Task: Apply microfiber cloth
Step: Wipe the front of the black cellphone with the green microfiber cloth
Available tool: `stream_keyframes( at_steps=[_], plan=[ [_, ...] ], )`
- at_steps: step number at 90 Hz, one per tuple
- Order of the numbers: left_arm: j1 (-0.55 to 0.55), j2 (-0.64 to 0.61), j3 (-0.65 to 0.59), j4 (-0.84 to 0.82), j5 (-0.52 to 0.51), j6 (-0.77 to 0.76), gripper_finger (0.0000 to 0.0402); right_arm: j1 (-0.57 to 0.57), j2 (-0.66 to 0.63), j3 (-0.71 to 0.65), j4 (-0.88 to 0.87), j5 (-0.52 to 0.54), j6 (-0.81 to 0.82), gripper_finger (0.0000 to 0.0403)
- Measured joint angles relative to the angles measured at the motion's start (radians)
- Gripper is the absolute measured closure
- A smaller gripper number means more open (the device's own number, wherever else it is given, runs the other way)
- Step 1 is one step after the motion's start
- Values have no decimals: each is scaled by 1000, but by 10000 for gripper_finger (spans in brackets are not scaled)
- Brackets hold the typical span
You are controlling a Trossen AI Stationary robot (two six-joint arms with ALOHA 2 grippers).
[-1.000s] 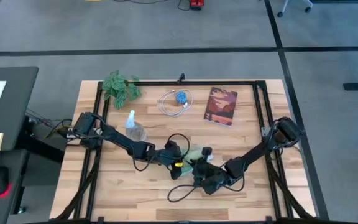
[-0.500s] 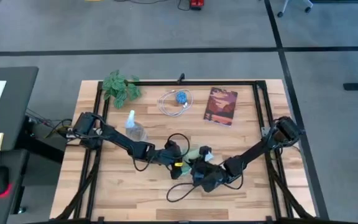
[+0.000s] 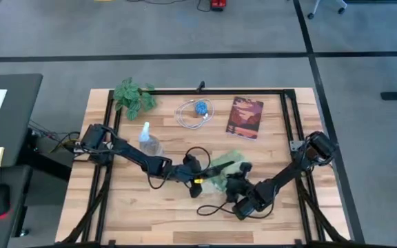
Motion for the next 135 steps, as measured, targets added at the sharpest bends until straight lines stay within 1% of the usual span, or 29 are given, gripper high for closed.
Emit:
stream_keyframes(
  at_steps=[12,16,19,26,32,38,49,53,58,66,73,91,97,101,111,120,127,135],
  plan=[
    [-1,0,0,16,1,3,391,-37,11,1,311,2,-231,403],
    [-1,0,0,16,-2,3,391,-49,19,1,379,-4,-299,403],
    [-1,0,0,15,-2,3,391,-55,21,1,396,-10,-330,403],
    [0,0,0,11,-5,2,391,-62,22,3,357,-19,-332,403],
    [0,0,0,12,-11,3,391,-57,11,6,255,-17,-278,403],
    [-1,0,0,16,-17,5,391,-46,-3,6,113,-10,-174,403],
    [-4,0,0,19,-24,7,390,-18,-32,4,-160,-7,64,403],
    [-4,0,0,20,-24,7,390,-7,-38,4,-226,-2,135,403],
    [-4,0,0,22,-21,8,390,7,-40,4,-268,4,194,403],
    [-7,0,0,23,-4,11,390,25,-40,3,-253,4,215,403],
    [-9,0,0,18,-1,12,390,25,-32,1,-166,11,169,403],
    [-10,0,0,22,-2,15,390,-34,-31,1,233,24,-183,403],
    [-9,0,0,23,-2,13,390,-53,-31,1,347,-7,-289,403],
    [-10,0,0,26,-1,10,390,-58,-31,2,386,-32,-331,403],
    [-10,0,0,30,-11,-10,390,-50,-31,2,375,-37,-336,403],
    [-10,0,0,77,-20,-13,391,-28,-32,3,338,-32,-287,403],
    [-10,1,0,116,-24,-12,391,-6,-33,4,266,-5,-221,403],
    [-8,1,0,146,-35,-27,391,23,-33,5,140,61,-108,403]
  ],
)
